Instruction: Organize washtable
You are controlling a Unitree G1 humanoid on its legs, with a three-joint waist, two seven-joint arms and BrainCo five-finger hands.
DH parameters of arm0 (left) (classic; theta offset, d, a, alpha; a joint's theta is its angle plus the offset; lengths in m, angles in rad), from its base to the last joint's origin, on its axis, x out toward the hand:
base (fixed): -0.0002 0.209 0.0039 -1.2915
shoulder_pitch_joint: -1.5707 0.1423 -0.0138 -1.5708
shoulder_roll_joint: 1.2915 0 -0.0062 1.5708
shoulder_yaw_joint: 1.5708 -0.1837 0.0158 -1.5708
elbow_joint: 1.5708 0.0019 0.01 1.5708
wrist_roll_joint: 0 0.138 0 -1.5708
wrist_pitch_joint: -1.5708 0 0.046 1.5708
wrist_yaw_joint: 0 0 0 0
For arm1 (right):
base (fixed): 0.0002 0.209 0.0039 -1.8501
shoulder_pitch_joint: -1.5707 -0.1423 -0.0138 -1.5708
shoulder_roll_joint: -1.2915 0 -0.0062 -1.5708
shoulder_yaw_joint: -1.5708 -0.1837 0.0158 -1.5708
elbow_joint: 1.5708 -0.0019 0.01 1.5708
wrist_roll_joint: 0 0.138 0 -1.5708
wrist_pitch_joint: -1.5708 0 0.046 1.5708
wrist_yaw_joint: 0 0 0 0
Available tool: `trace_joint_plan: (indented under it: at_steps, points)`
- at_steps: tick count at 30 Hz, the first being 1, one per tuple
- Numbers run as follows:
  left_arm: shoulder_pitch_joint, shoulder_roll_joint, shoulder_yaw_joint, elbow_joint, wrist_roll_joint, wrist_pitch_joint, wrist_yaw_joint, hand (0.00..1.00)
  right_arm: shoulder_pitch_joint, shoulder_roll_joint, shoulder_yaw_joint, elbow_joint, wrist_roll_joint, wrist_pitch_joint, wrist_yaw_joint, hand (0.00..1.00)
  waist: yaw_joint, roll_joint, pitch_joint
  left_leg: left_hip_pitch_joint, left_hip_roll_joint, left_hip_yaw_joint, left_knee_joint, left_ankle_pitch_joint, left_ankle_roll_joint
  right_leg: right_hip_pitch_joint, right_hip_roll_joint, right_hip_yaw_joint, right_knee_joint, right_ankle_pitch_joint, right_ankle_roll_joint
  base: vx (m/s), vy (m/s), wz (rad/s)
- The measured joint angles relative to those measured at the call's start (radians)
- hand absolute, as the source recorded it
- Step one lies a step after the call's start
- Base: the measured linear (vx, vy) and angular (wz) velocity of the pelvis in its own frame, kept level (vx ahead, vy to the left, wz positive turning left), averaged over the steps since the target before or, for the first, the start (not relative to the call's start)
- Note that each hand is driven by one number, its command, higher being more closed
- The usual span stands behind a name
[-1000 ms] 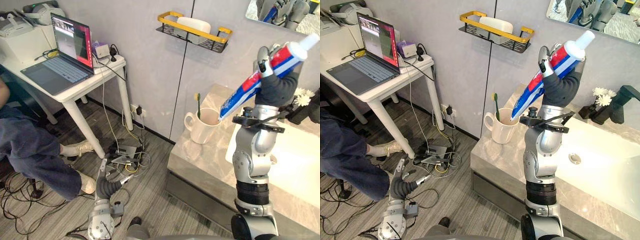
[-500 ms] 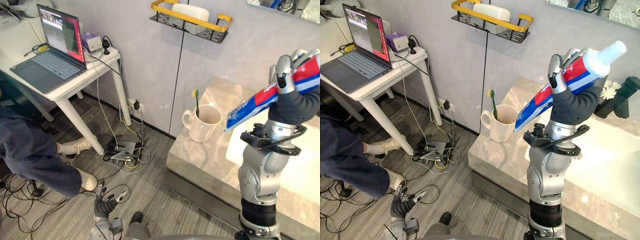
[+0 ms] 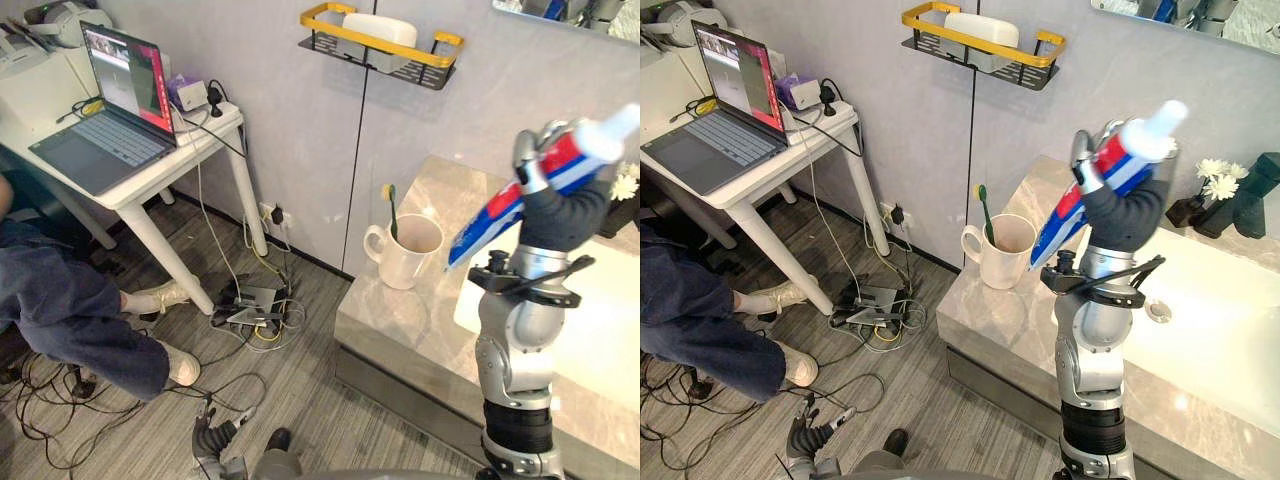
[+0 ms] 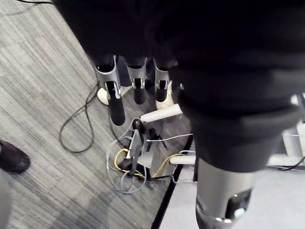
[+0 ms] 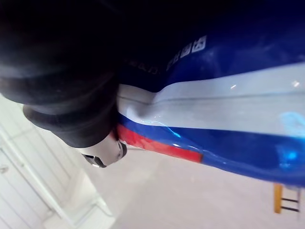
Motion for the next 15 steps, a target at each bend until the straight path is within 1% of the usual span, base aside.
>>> trace_joint_plan:
  at_steps: [4, 9, 15]
  points:
    - [0.0, 0.005, 0.049, 0.093, 0.0, 0.001, 0.0, 0.0, -0.021, -0.007, 0.001, 0.098, -0.002, 0.016, 0.003, 1.0, 0.0, 0.0, -0.001, 0.004, 0.0, 0.001, 0.0, 0.001, 0.001, -0.001, 0.0, 0.007, 0.003, 0.001, 0.0, -0.01, -0.002, -0.01]
    - [-0.003, 0.006, 0.078, 0.149, 0.0, 0.002, -0.002, 0.0, -0.079, -0.039, 0.004, 0.179, -0.002, 0.031, 0.005, 1.0, -0.001, 0.0, -0.001, 0.007, 0.0, 0.0, -0.002, 0.005, 0.001, -0.003, -0.001, 0.01, 0.01, 0.001, 0.0, 0.0, 0.0, 0.0]
    - [-0.02, 0.044, 0.041, 0.196, 0.0, 0.001, -0.003, 0.0, -0.137, -0.064, 0.027, 0.255, -0.004, 0.035, 0.004, 1.0, 0.0, -0.002, 0.0, 0.004, 0.002, -0.006, 0.0, 0.011, 0.001, -0.004, 0.002, 0.01, 0.014, 0.001, 0.0, 0.0, 0.0, 0.0]
